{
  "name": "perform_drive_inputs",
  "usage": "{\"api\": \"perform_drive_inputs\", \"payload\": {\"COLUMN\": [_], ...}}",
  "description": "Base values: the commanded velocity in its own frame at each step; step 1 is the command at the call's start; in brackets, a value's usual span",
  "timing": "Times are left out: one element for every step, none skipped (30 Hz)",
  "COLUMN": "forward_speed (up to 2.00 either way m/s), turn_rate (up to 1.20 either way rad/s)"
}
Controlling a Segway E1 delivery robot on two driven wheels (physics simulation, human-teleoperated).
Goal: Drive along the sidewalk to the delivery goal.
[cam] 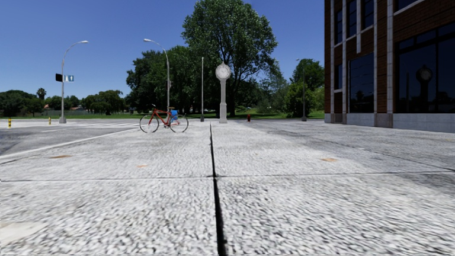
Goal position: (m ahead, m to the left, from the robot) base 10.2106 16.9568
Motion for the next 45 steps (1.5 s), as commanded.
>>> {"api": "perform_drive_inputs", "payload": {"forward_speed": [2.0, 2.0, 2.0, 2.0, 2.0, 2.0, 2.0, 2.0, 2.0, 2.0, 2.0, 2.0, 2.0, 2.0, 2.0, 2.0, 2.0, 2.0, 2.0, 2.0, 2.0, 2.0, 2.0, 2.0, 2.0, 2.0, 2.0, 2.0, 2.0, 2.0, 2.0, 2.0, 2.0, 2.0, 2.0, 2.0, 2.0, 2.0, 2.0, 2.0, 2.0, 2.0, 2.0, 2.0, 2.0], "turn_rate": [0.0, 0.0, 0.0, 0.0, 0.0, 0.0, 0.0, 0.0, 0.0, 0.0, 0.0, 0.0, 0.0, 0.0, 0.0, 0.0, 0.0, 0.0, 0.0, 0.0, 0.0, 0.0, 0.0, 0.0, 0.0, 0.0, 0.0, 0.0, 0.0, 0.0, 0.0, 0.0, 0.0, 0.0, 0.0, 0.0, 0.0, 0.0, 0.0, 0.0, 0.0, 0.0, 0.0, 0.0, 0.0]}}
